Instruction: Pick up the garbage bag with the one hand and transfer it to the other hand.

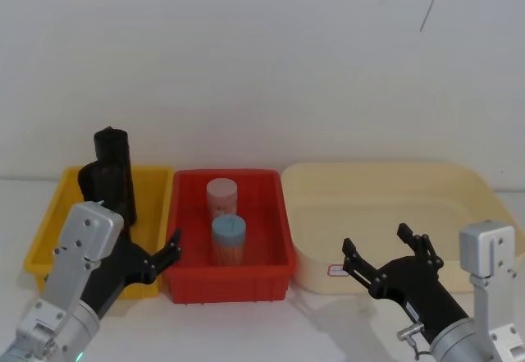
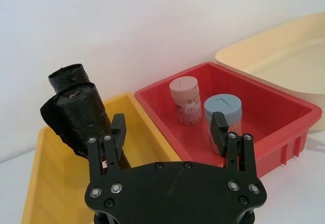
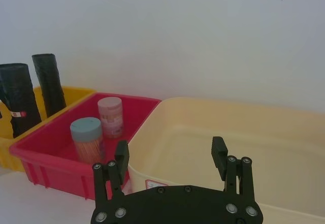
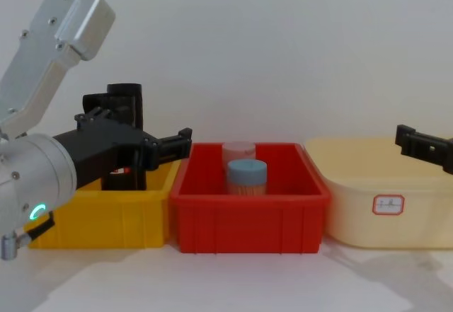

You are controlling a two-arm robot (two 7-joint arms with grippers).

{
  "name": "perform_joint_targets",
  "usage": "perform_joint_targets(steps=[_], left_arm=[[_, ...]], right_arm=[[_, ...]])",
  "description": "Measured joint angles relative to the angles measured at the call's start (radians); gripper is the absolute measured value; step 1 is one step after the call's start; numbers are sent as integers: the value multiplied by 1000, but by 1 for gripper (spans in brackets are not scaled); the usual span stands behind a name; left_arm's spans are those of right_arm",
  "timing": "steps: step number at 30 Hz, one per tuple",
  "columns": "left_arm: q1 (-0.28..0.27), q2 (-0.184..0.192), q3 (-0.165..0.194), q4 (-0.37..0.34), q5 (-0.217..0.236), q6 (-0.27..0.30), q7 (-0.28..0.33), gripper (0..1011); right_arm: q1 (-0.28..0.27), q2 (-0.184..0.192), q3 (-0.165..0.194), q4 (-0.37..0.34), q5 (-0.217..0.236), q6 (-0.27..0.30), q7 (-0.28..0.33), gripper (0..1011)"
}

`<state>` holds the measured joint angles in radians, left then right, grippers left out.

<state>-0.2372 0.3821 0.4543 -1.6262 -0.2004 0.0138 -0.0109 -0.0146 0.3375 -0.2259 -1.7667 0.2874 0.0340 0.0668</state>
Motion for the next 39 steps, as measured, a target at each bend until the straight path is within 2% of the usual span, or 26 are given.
perform_joint_targets(steps=[29,39], left_arm=[[0,0,0,0,0,0,-1,1002],[15,10,-21,1,-7,-10,-7,1001]], right_arm=[[0,0,0,0,0,0,0,1000],[0,0,0,0,0,0,0,1000]])
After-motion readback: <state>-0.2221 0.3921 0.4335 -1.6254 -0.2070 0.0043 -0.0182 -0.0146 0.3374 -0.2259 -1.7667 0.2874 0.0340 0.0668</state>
